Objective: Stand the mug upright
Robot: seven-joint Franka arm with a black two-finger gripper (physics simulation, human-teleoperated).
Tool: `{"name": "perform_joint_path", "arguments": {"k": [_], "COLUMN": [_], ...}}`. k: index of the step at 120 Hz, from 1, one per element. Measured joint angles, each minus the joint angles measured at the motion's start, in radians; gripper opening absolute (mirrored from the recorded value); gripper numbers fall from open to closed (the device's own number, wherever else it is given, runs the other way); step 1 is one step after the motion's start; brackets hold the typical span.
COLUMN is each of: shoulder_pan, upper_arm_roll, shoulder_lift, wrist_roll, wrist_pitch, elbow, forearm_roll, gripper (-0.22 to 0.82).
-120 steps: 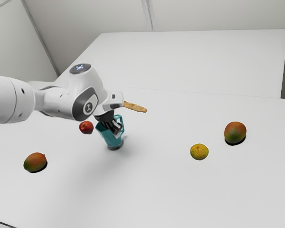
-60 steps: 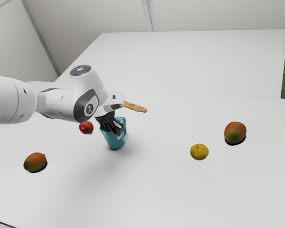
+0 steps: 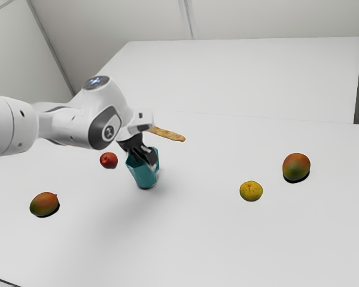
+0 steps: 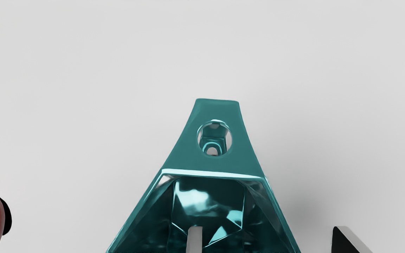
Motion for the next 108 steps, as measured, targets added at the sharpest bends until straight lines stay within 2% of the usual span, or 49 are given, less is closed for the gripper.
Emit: {"name": "perform_joint_path", "arguments": {"k": [30, 40, 76, 86, 108], "shoulder_pan": [0.003, 0.005, -0.028, -0.04, -0.021], "upper_arm_roll": [-0.012, -0.02, -0.011, 0.014, 0.024], "shoulder_lift": [-0.083, -0.083, 0.068, 0.108, 0.14], "wrist_roll": [0.0, -0.001, -0.024, -0.032, -0.047], "wrist_pitch": [-0.013, -0.047, -0.388, -0.496, -0.648], "elbow": [0.006, 0.071, 0.447, 0.546, 0.615], "forearm_roll": [-0.001, -0.007, -0.051, -0.05, -0.046], "gripper": [0.4, 0.42, 0.54, 0.56, 0.59]}}
